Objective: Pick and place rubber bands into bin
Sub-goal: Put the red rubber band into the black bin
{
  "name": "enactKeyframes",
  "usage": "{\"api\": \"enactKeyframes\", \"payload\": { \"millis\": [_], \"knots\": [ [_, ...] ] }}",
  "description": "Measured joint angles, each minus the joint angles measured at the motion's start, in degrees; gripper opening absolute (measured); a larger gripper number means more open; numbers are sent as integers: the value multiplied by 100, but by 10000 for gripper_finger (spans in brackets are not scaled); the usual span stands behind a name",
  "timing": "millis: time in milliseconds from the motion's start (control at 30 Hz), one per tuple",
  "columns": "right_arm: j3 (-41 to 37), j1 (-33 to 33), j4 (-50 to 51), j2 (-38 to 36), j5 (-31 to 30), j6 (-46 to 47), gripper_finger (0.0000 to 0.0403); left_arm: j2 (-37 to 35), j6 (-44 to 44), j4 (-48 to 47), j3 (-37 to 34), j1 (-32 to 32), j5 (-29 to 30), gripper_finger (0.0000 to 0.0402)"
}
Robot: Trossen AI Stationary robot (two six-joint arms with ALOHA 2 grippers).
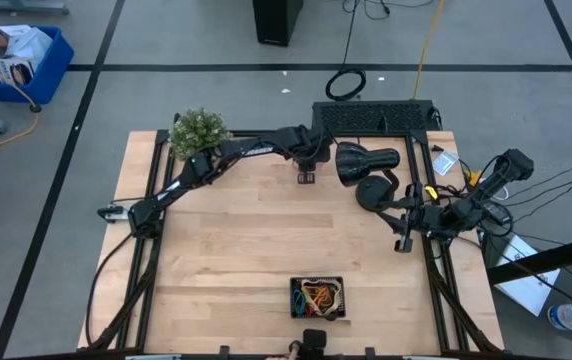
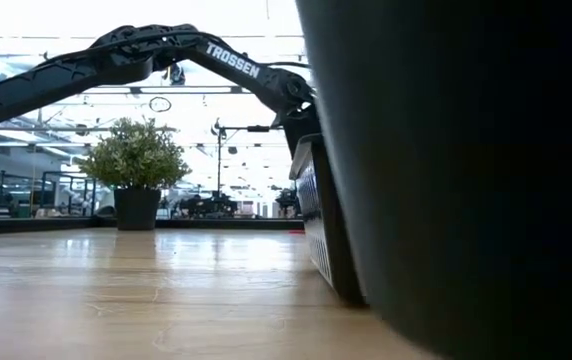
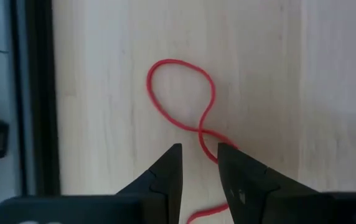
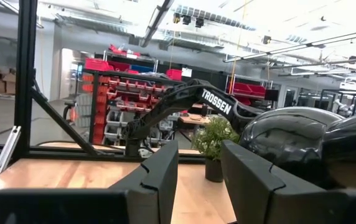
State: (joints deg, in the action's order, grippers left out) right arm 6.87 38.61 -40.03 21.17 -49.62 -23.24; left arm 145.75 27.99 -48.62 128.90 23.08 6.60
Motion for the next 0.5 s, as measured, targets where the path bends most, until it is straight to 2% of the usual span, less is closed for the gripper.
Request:
{"api": "enactKeyframes", "payload": {
  "millis": [200,367,500],
  "knots": [
    [5,0,119,0,-6,-39,116,0,-10,54,0,-170,674,108],
    [7,0,349,0,-7,-9,116,0,153,85,0,-194,681,108],
    [13,0,463,0,-6,4,116,0,1,152,0,-132,462,108]
  ]
}}
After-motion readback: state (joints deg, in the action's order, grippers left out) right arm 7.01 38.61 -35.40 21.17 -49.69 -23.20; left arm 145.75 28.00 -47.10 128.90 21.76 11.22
